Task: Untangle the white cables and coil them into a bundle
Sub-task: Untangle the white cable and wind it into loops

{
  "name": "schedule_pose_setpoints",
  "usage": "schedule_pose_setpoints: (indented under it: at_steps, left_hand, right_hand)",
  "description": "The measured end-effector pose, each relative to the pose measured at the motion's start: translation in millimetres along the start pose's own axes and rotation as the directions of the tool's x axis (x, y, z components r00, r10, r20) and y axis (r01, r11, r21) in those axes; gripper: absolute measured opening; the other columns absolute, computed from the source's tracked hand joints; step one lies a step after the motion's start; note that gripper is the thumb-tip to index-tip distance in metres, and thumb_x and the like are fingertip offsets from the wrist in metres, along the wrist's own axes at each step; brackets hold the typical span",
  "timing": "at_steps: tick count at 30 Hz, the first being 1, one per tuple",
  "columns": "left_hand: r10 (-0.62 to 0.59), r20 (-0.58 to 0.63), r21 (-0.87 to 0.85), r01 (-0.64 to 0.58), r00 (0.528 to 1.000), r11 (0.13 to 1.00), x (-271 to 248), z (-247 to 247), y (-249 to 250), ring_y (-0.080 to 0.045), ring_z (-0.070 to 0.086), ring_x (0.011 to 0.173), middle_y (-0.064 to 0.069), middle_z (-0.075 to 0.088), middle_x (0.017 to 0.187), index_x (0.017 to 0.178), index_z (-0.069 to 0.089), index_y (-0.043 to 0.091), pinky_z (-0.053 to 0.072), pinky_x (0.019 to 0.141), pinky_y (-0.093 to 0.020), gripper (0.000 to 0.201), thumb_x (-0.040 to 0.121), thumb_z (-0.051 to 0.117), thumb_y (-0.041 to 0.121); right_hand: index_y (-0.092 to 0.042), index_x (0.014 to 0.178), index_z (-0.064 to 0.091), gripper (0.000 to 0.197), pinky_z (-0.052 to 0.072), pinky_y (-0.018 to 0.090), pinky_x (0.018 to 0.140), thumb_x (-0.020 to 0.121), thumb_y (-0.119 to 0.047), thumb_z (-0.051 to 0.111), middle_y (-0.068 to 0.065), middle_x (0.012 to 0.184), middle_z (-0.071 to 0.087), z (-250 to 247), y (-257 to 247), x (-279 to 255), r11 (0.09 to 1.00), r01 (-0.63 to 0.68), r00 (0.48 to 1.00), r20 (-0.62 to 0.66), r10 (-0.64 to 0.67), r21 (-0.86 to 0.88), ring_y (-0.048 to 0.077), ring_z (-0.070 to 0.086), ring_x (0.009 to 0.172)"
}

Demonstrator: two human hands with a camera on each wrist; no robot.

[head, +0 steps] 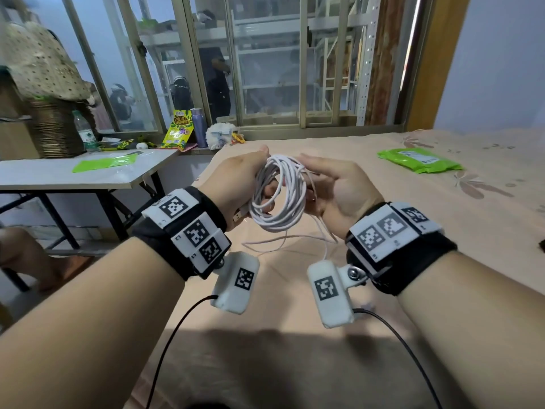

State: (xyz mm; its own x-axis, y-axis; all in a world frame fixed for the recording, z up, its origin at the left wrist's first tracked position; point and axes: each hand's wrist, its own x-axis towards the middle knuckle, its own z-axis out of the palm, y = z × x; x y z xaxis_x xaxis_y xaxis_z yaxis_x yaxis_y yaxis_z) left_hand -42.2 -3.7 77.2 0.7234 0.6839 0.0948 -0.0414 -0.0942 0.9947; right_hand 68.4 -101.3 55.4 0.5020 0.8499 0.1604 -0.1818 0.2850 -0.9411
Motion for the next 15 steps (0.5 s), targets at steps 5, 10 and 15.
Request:
schedule_pose_setpoints:
  at_steps: [5, 10, 15]
  left_hand:
    - [-0.042, -0.009, 0.043, 0.042, 0.999, 0.998, -2.8, 2.0, -1.6, -0.023, 0.047, 0.051, -0.015, 0.054, 0.067, 0.079, 0.058, 0.01, 0.041, 0.051, -0.027, 0.037, 0.099, 0.046, 0.039]
    - [0.003, -0.005, 0.033, -0.003, 1.0, 0.999, -1.4, -0.4, -3.9, -0.026, 0.045, 0.061, -0.017, 0.057, 0.075, 0.075, 0.058, 0.023, 0.036, 0.067, -0.038, 0.026, 0.092, 0.052, 0.042]
    - [0.033, 0.011, 0.151, -0.034, 0.999, 0.988, 0.9, -1.7, -4.0, -0.015, 0.04, 0.033, -0.003, 0.051, 0.048, 0.07, 0.059, 0.014, 0.028, 0.037, -0.02, 0.046, 0.099, 0.043, 0.046]
  right_hand:
    - [-0.011, 0.081, 0.068, 0.021, 0.027, 0.017, 0.034, 0.095, -0.021, 0.056, -0.002, 0.05, 0.055, 1.1, 0.2, -2.2, 0.975, 0.105, 0.993, -0.025, -0.112, -0.194, 0.007, 0.04, 0.039]
    - [-0.011, 0.082, 0.069, 0.02, 0.029, 0.024, 0.047, 0.091, -0.026, 0.059, 0.022, 0.077, 0.059, 5.8, 0.9, 1.2, 0.979, 0.064, 0.997, -0.039, -0.072, -0.192, 0.024, 0.047, 0.06]
    - [-0.01, 0.08, 0.071, 0.012, 0.032, 0.019, 0.046, 0.088, -0.017, 0.064, 0.008, 0.063, 0.062, 4.3, -0.1, 1.9, 0.992, 0.033, 0.996, -0.078, -0.042, -0.118, 0.016, 0.049, 0.049]
